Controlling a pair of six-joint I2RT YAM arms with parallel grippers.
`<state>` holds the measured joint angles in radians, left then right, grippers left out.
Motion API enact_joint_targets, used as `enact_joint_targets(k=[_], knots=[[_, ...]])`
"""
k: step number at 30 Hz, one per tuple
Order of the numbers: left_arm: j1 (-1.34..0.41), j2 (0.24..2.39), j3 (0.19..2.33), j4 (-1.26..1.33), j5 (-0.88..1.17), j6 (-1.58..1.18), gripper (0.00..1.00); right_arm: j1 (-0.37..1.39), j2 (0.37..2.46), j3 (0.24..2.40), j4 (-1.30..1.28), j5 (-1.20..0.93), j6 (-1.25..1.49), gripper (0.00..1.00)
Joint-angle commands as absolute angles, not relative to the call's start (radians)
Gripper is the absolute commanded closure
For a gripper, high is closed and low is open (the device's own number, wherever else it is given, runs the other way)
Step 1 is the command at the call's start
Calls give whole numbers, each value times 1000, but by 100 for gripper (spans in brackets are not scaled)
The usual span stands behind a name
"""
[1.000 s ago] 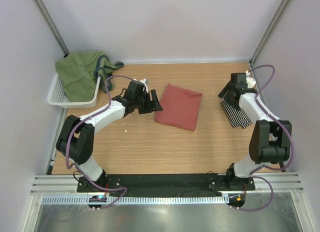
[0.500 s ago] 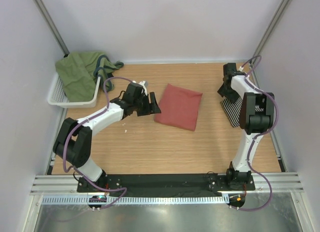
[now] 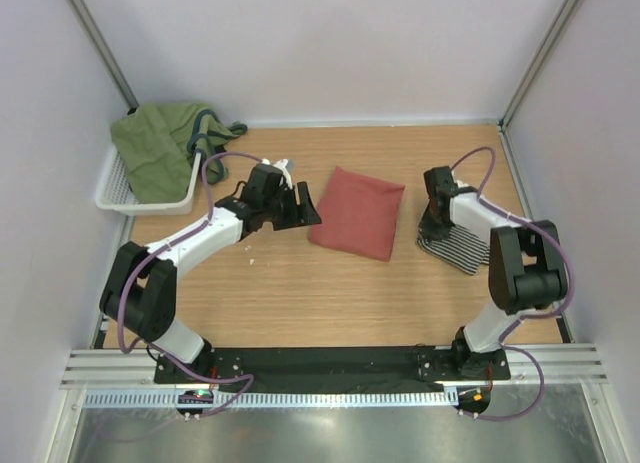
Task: Fold and stack the tank tops
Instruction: Neatly place the folded tank top to the corner
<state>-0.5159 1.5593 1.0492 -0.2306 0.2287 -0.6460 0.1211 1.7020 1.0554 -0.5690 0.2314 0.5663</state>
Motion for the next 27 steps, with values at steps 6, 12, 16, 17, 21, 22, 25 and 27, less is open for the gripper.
enact_joint_targets(k=[6,12,16,17,21,22,25,27], knots=[[-658,1584,1121,-218,196,-679,30,247,1277,867,-626,216,583,34],[-851,1753,1281,-210,150,-773,28,17,1137,913,-652,180,529,34],[-960,1876,1376,-201,66,-874,28,-168,1147,875,-611,109,508,35],[-997,1906,1397,-198,52,-891,28,-211,1155,867,-585,88,508,35],[-1043,2028,1483,-193,9,-962,28,-350,1195,827,-500,12,505,33],[-1046,2067,1514,-192,9,-971,28,-354,1209,810,-467,-23,502,33],[-1052,2115,1563,-189,-26,-968,28,-371,1210,738,-387,-150,495,27],[-1057,2151,1586,-190,-66,-965,27,-371,1180,687,-286,-146,528,26]])
